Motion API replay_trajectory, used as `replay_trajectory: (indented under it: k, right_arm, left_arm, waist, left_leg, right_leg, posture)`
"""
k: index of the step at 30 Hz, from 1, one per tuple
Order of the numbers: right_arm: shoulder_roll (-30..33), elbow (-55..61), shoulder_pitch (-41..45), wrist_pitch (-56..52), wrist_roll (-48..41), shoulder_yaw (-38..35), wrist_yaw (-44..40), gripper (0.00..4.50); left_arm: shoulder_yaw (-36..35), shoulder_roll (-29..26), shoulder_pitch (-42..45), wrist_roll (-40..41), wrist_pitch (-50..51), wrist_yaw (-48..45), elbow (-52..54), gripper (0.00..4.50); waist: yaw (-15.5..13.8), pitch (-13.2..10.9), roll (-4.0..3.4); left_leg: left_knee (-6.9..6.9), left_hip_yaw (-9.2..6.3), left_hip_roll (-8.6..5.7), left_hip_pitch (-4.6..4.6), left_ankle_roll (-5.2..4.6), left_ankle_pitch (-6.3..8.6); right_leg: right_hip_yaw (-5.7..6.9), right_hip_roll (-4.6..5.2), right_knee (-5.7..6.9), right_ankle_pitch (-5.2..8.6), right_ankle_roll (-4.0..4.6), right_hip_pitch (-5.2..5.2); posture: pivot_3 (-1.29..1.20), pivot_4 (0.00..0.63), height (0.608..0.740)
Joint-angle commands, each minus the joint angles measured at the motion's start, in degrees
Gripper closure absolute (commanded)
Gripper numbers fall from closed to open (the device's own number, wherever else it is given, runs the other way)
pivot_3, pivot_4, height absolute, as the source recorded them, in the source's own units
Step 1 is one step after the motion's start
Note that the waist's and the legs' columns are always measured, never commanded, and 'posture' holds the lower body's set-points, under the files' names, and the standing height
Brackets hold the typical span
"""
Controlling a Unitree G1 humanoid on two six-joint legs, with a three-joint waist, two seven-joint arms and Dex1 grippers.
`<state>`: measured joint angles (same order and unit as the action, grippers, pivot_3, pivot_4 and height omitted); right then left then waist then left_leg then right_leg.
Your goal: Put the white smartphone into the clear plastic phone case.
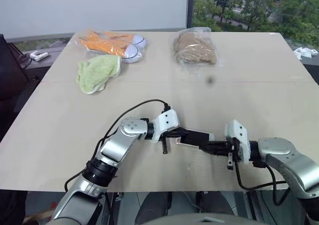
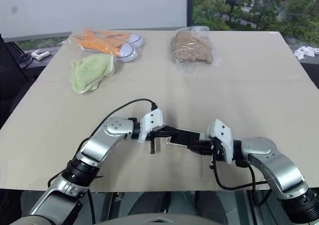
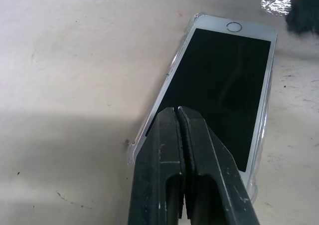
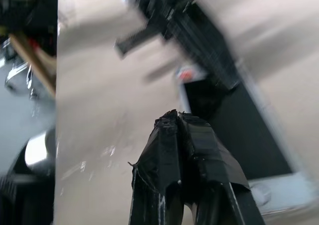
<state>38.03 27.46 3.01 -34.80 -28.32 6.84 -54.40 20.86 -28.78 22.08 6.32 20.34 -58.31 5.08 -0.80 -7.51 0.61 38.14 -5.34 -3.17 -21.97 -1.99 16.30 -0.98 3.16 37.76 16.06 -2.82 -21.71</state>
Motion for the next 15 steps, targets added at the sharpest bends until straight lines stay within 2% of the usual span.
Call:
replay_trajectory:
  k: [1,15]
  right_arm:
    - [2.37,-1.78,-1.04,2.45,2.53,-0.34,-0.35,4.50]
    - [7.74,-9.31,-1.64,5.01,13.98,7.06,-0.35,4.50]
  left_arm:
    - [0.83,-0.07,-0.06,-0.66,-0.22,-0.11,-0.05,4.43]
    - [0.43,-0.48,-0.04,-0.72,0.16,-0.02,0.20,4.43]
  waist:
    - [-0.03,-0.03,-0.04]
    - [0.06,-0.06,-0.10]
  left_leg:
    - [0.00,0.00,0.00,0.00,0.00,0.00]
    - [0.00,0.03,0.00,0.08,0.00,0.00]
  right_leg:
    - [0.00,0.00,0.00,0.00,0.00,0.00]
    - [-0.02,-0.01,0.01,0.00,0.00,0.03]
  posture:
    - [0.00,0.150,0.740]
    - [0.00,0.150,0.740]
